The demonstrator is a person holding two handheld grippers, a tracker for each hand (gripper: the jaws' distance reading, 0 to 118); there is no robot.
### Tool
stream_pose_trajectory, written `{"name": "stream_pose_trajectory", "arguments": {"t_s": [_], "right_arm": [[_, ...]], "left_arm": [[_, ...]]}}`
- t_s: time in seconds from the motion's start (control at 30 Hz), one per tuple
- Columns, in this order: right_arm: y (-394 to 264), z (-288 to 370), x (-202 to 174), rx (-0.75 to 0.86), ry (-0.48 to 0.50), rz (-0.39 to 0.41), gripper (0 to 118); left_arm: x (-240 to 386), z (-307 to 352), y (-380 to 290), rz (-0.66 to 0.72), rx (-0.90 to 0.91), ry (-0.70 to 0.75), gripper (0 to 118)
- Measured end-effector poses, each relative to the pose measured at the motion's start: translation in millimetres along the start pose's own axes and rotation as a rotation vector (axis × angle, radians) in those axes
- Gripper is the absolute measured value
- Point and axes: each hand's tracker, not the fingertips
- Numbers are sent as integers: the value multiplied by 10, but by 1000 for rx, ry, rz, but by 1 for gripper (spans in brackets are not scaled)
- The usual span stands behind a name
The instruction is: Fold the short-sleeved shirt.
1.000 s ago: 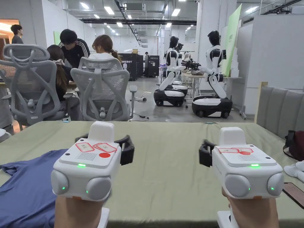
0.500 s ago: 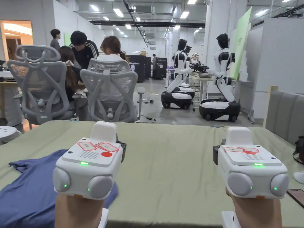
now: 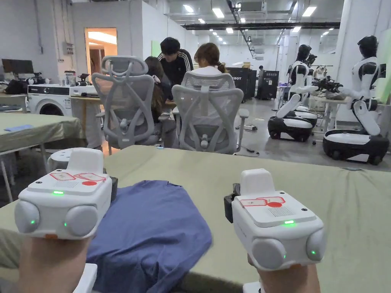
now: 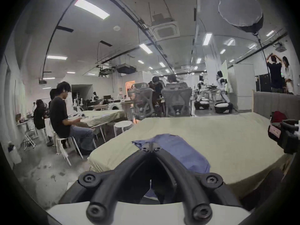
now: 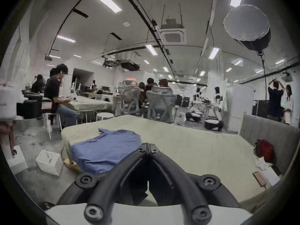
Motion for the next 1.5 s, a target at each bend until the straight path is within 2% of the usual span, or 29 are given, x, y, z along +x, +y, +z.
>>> {"name": "stream_pose_trajectory", "arguments": {"t_s": [0.13, 0.3, 0.53, 0.83, 0.87, 0.9, 0.93, 0.97, 1.03, 1.07, 1.13, 1.17, 1.23, 1.27, 1.3, 1.33, 1.37, 1.4, 1.43, 1.5], "right_arm": [[-156, -121, 50, -50, 19, -15, 0], [-366, -542, 185, -138, 34, -7, 0], [-592, -1548, 416, -267, 66, -32, 0], [-831, -2516, 677, -329, 91, -70, 0], [-880, -2572, 692, -337, 95, -75, 0], [-932, -2615, 701, -345, 96, -76, 0], [-989, -2665, 720, -359, 96, -77, 0], [-1038, -2698, 743, -373, 97, -78, 0], [-1149, -2752, 791, -397, 91, -89, 0], [-1190, -2768, 820, -405, 86, -92, 0], [-1265, -2795, 878, -425, 72, -88, 0], [-1285, -2804, 901, -432, 68, -88, 0], [-1305, -2788, 981, -445, 59, -95, 0], [-1304, -2772, 1011, -446, 53, -98, 0], [-1296, -2767, 1028, -442, 44, -101, 0], [-1273, -2739, 1066, -432, 36, -112, 0], [-1256, -2721, 1092, -426, 31, -121, 0], [-1219, -2696, 1112, -418, 24, -128, 0], [-1178, -2667, 1127, -410, 15, -134, 0], [-1109, -2571, 1196, -395, 2, -142, 0]], "left_arm": [[225, -328, -142, -26, -90, -68, 0], [596, -1143, -304, -40, -233, -152, 0], [987, -2814, -422, -81, -454, -230, 0], [1353, -4646, -393, -67, -646, -276, 1], [1394, -4796, -431, -43, -664, -293, 19], [1444, -4937, -483, -22, -677, -308, 68], [1491, -5067, -542, -1, -691, -332, 104], [1535, -5163, -607, 10, -703, -345, 118], [1649, -5277, -760, -11, -710, -340, 109], [1711, -5324, -803, -29, -711, -341, 109], [1836, -5351, -983, -78, -807, -350, 98], [1870, -5365, -1076, -110, -853, -356, 89], [1794, -5244, -1013, -78, -797, -354, 86], [1786, -5219, -950, -64, -808, -352, 81], [1783, -5174, -907, -82, -801, -343, 59], [1719, -5133, -874, -109, -785, -335, 32], [1675, -5101, -862, -121, -772, -316, 0], [1613, -5063, -859, -102, -769, -305, 0], [1562, -5034, -830, 0, -789, -333, 0], [1463, -5033, -719, 47, -777, -323, 0]]}}
